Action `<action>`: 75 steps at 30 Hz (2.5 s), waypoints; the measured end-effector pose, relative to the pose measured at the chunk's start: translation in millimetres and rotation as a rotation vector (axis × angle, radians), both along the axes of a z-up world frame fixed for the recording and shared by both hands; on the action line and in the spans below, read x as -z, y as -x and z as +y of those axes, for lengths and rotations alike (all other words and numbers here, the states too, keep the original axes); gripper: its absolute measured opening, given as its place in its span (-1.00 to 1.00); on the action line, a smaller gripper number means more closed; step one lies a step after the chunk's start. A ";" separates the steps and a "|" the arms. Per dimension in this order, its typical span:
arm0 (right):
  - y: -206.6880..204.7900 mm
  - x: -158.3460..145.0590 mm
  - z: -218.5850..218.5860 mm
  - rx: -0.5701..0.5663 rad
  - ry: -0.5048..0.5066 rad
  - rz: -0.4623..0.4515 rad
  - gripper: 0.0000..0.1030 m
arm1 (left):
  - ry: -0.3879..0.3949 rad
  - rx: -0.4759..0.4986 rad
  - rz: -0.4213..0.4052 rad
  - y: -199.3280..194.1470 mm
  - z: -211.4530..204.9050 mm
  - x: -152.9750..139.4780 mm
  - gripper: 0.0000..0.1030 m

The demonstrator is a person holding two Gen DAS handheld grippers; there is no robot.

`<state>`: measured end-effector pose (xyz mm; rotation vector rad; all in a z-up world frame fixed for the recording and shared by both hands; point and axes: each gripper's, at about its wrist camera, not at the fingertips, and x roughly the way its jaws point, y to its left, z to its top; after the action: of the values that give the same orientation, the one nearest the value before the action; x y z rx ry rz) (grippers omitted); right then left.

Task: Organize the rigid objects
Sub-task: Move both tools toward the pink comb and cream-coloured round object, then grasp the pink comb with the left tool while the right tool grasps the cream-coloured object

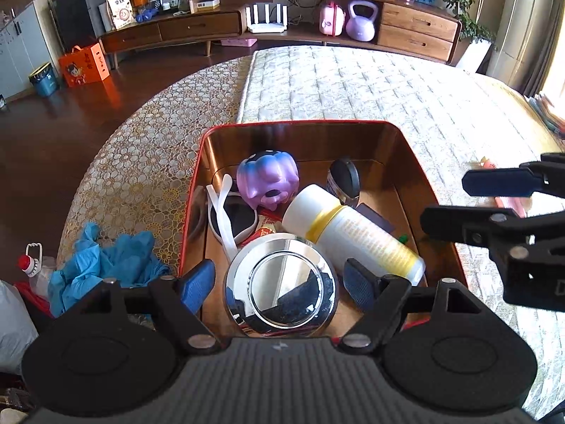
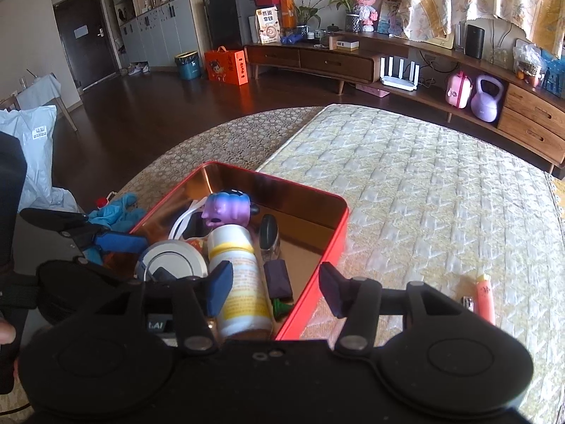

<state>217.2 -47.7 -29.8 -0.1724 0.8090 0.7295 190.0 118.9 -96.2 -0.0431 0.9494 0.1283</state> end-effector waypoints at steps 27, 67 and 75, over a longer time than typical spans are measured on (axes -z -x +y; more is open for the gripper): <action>58.7 -15.5 -109.1 0.201 -0.110 -0.038 0.85 | 0.060 0.100 -0.106 29.1 -60.8 -39.8 0.64; -69.3 63.2 -218.2 0.392 -0.107 0.219 0.52 | 0.148 0.218 -0.097 -60.9 -220.5 40.5 0.81; -89.7 71.3 -201.7 0.361 -0.117 0.261 0.25 | 0.146 0.170 -0.101 -80.3 -226.3 51.1 0.81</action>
<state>306.9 -249.4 -101.1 0.1752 1.0103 0.4595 270.2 -107.4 -147.3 -0.1021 0.8560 -0.1000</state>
